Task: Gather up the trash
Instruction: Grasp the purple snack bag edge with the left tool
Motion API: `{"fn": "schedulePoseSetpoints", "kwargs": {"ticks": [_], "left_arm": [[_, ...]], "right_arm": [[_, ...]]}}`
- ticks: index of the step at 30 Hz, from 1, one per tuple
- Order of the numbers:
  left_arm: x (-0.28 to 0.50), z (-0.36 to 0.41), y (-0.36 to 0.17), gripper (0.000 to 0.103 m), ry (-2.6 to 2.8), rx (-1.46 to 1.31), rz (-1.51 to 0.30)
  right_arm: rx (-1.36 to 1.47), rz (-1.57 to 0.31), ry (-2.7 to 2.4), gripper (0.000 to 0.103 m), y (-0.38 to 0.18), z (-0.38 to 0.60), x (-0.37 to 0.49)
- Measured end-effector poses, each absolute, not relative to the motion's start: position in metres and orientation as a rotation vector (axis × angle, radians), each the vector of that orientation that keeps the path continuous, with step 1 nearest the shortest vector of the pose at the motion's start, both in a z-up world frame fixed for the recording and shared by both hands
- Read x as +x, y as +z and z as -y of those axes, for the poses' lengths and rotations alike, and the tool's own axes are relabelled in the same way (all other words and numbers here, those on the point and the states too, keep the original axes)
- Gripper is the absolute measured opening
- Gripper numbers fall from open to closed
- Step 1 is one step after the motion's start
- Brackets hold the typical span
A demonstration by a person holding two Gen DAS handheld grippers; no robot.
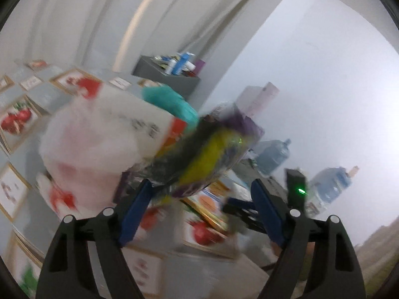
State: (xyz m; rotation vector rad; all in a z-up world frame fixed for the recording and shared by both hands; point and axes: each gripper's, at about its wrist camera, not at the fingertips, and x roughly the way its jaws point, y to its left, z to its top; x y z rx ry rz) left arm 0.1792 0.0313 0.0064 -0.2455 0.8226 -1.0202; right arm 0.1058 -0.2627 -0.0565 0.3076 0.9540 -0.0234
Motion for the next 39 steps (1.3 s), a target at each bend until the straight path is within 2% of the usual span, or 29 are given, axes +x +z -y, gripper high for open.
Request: {"fn": "schedulePoseSetpoints", "kwargs": {"ticks": [5,15,19,24,32,35,37,38,39], "left_arm": [[0.138,-0.016,-0.008,0.079,-1.032,-0.226,-0.849],[0.095,-0.036,-0.028,0.079,-0.999,-0.216,-0.910],[0.106,-0.050,-0.035,0.079,-0.967,-0.342,-0.948],[0.117,-0.064,-0.030,0.079,-0.988,-0.532,-0.913],[0.138,-0.030,-0.050,0.078,-0.903,-0.479,-1.038],[0.147,-0.020,-0.060,0.067,-0.887,-0.506,-1.088],[0.152,-0.014,-0.066,0.054,-0.870,-0.511,-1.108],[0.152,-0.012,-0.070,0.050,-0.863,-0.511,-1.117],[0.153,-0.011,-0.072,0.040,-0.858,-0.511,-1.125]], "right_arm": [[0.338,-0.956,-0.028,0.010,-0.056,0.269,0.097],[0.455,-0.925,-0.038,0.012,-0.058,0.298,0.080],[0.501,-0.900,-0.060,0.012,-0.055,0.313,0.069],[0.532,-0.866,-0.101,0.013,-0.048,0.330,0.056],[0.580,-0.831,-0.111,0.013,-0.043,0.342,0.053],[0.580,-0.837,-0.091,0.013,-0.043,0.338,0.051],[0.571,-0.843,-0.082,0.013,-0.044,0.333,0.053],[0.563,-0.846,-0.078,0.013,-0.045,0.331,0.055],[0.556,-0.846,-0.078,0.013,-0.045,0.329,0.056]]}}
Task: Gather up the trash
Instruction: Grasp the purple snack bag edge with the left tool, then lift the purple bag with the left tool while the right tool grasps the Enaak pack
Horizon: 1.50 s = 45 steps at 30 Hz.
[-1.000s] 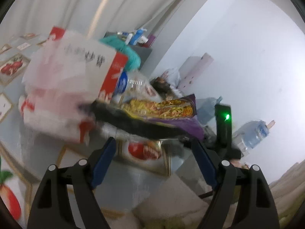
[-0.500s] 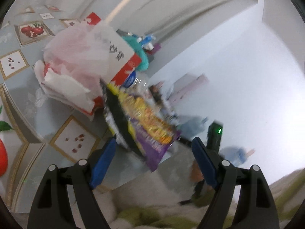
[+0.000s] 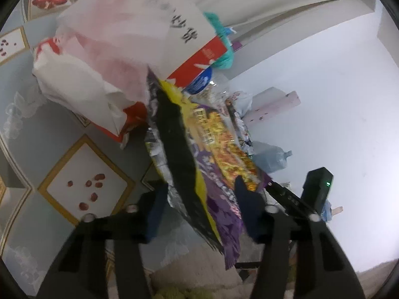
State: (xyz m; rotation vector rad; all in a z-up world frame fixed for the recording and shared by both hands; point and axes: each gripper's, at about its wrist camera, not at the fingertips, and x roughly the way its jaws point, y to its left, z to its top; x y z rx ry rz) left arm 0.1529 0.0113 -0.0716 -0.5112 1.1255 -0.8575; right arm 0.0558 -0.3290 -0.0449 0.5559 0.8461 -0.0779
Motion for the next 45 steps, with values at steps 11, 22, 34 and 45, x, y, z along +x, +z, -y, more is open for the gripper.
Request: {"fn": "schedulePoseSetpoints", "kwargs": {"ticks": [11,22,34,45], "left_arm": [[0.141,-0.011,-0.027,0.001,-0.981,-0.590,-0.996],[0.113,-0.041,0.056,0.001,-0.784,-0.286,-0.785],[0.090,-0.014,0.027,0.001,-0.691,-0.057,-0.844],[0.097,-0.012,0.018,0.001,-0.695,-0.045,-0.870]], "right_arm": [[0.663,-0.768,-0.147,0.014,-0.046,0.355,0.038],[0.578,-0.806,-0.043,0.036,-0.048,0.320,0.057],[0.527,-0.845,-0.118,0.047,-0.057,0.314,0.084],[0.646,-0.798,-0.196,0.047,-0.064,0.344,0.082]]}}
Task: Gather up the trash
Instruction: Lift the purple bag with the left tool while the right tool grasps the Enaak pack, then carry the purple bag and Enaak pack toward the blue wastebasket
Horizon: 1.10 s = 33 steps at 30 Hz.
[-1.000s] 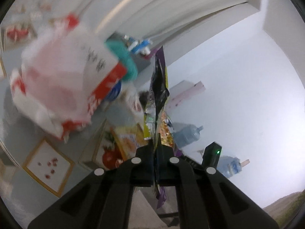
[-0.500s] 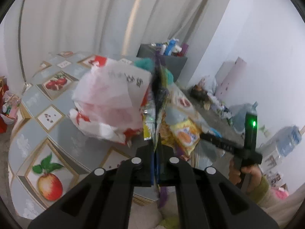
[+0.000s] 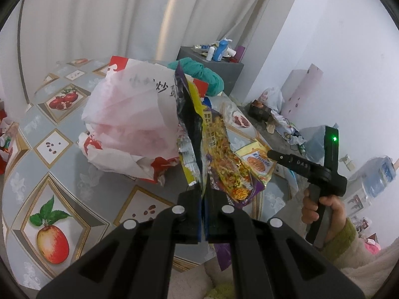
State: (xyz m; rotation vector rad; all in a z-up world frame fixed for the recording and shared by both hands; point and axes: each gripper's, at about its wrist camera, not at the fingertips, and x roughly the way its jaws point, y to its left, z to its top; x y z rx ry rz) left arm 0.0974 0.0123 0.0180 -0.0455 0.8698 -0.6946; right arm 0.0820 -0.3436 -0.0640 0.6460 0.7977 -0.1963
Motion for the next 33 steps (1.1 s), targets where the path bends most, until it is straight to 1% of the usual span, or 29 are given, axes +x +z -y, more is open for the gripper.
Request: {"fn": "schedulePoseSetpoints", "kwargs": {"ticks": [2,7,8,10,17,24,33], "left_arm": [[0.099,-0.011,0.016,0.001,-0.697,-0.048,-0.875],[0.098,-0.007,0.016,0.001,-0.706,-0.043,-0.874],[0.097,-0.007,0.015,0.001,-0.706,-0.041,-0.873],[0.098,-0.006,0.015,0.001,-0.706,-0.037,-0.874],[0.098,-0.005,0.015,0.001,-0.702,-0.040,-0.872],[0.098,-0.005,0.020,0.001,-0.719,-0.042,-0.842],[0.094,-0.004,0.034,0.001,-0.752,-0.046,-0.782]], "right_arm": [[0.651,-0.795,-0.198,0.045,-0.065,0.345,0.085],[0.646,-0.801,-0.204,0.023,-0.067,0.344,0.086],[0.639,-0.803,-0.211,0.021,-0.068,0.343,0.086],[0.633,-0.809,-0.220,0.009,-0.069,0.344,0.085],[0.582,-0.791,-0.238,0.001,-0.064,0.341,0.079],[0.499,-0.739,-0.261,0.000,-0.043,0.336,0.069],[0.474,-0.662,-0.308,0.000,-0.016,0.347,0.045]]}}
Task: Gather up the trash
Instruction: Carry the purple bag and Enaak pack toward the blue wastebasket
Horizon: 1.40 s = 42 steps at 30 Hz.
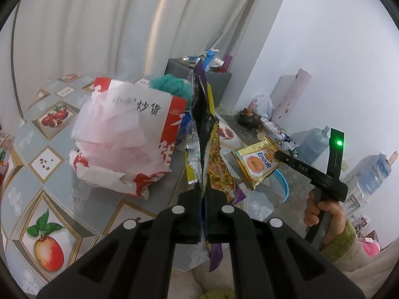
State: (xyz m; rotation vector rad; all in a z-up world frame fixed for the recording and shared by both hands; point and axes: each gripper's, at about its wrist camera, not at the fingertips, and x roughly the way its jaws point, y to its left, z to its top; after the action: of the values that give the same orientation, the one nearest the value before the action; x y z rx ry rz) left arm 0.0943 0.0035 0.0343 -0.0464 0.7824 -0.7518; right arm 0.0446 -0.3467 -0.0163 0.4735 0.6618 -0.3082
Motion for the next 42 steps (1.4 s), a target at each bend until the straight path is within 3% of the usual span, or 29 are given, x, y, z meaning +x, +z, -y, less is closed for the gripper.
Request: {"fn": "schedulePoseSetpoints", "kwargs": {"ticks": [12,21,33,42], "left_arm": [[0.081,0.028,0.066,0.001,-0.864,0.000,-0.669],[0.085,0.098,0.085,0.001,-0.997,0.088,-0.625],[0.110,0.267,0.066,0.001,-1.191,0.266,-0.706],[0.132,0.428,-0.006,0.001,-1.251,0.441,-0.911]], "right_arm": [[0.450,-0.560,-0.397,0.000,0.010,0.365,0.011],[0.497,-0.491,-0.503,0.000,0.012,0.408,-0.018],[0.573,-0.516,-0.764,0.000,-0.031,0.503,-0.060],[0.640,-0.631,-0.919,0.000,-0.094,0.571,-0.068]]}}
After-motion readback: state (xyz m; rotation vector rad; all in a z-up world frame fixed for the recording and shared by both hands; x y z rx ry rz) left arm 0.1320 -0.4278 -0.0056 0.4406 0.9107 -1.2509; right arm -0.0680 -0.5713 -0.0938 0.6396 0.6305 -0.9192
